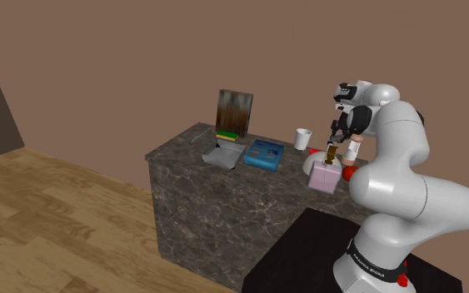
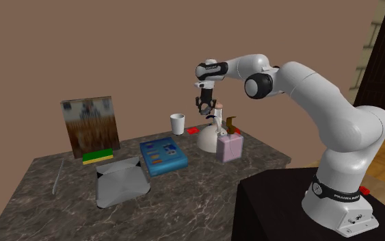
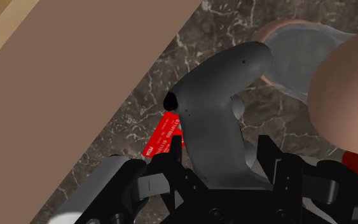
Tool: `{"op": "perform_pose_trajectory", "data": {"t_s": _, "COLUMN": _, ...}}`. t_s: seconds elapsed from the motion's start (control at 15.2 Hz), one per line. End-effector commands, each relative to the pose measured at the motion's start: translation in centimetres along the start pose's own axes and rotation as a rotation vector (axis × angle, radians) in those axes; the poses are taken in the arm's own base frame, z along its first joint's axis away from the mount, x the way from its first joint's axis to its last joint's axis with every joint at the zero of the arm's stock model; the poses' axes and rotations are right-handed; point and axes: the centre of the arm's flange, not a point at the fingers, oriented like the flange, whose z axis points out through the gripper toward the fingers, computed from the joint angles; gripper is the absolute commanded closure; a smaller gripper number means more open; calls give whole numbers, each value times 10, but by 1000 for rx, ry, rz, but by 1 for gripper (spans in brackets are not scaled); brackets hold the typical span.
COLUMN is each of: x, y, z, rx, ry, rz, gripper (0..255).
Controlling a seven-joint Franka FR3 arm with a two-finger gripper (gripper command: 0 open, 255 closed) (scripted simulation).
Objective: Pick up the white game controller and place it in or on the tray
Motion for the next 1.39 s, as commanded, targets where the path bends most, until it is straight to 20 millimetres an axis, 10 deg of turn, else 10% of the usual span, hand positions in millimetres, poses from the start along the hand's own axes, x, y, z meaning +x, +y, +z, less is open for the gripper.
{"op": "perform_pose_trajectory", "data": {"t_s": 0.0, "x": 0, "y": 1, "z": -9, "rx": 0, "ry": 0, "rz": 0, "gripper": 255}}
{"op": "perform_pose_trajectory", "data": {"t_s": 1.32, "x": 255, "y": 60, "z": 24, "rx": 0, "ry": 0, "rz": 0, "gripper": 255}}
